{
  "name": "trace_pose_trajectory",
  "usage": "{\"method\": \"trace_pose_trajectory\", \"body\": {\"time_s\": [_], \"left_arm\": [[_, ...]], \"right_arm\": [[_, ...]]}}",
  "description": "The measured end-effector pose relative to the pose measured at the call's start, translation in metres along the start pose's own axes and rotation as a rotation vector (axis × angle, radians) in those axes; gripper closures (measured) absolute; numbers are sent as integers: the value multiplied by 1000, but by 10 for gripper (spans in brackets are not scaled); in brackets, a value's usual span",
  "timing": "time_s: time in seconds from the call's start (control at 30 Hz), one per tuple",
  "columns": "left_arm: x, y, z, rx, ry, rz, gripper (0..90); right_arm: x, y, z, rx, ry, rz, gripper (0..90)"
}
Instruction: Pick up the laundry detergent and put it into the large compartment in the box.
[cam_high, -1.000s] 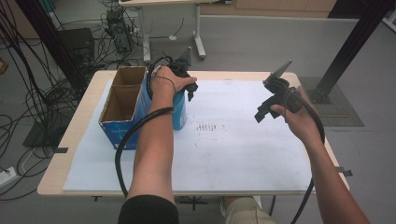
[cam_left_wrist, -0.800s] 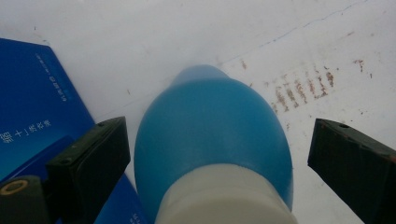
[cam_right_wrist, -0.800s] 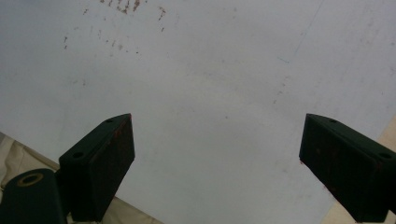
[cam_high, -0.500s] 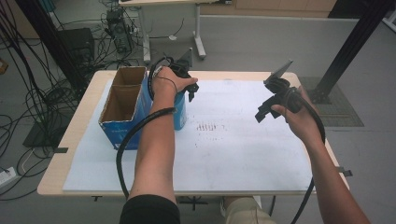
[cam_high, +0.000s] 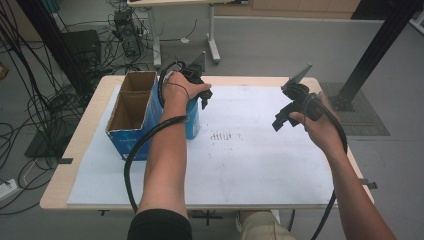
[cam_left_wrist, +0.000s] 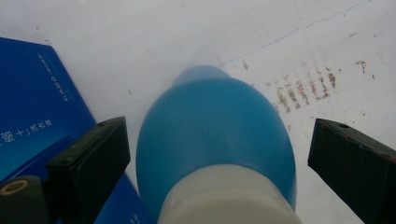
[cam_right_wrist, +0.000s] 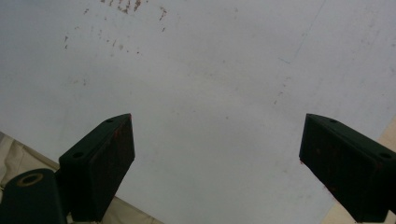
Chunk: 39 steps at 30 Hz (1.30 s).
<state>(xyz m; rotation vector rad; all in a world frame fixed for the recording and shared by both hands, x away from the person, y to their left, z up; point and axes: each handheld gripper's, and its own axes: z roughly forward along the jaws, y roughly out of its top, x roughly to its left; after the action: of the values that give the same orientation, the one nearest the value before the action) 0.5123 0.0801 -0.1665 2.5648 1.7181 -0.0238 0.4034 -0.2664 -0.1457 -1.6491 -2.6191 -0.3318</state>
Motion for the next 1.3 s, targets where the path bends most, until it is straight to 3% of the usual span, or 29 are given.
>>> {"method": "trace_pose_trajectory", "body": {"time_s": [1.3], "left_arm": [[0,-1,-2,-2,6,-4,61]], "right_arm": [[-1,1,3,0,7,-5,101]]}}
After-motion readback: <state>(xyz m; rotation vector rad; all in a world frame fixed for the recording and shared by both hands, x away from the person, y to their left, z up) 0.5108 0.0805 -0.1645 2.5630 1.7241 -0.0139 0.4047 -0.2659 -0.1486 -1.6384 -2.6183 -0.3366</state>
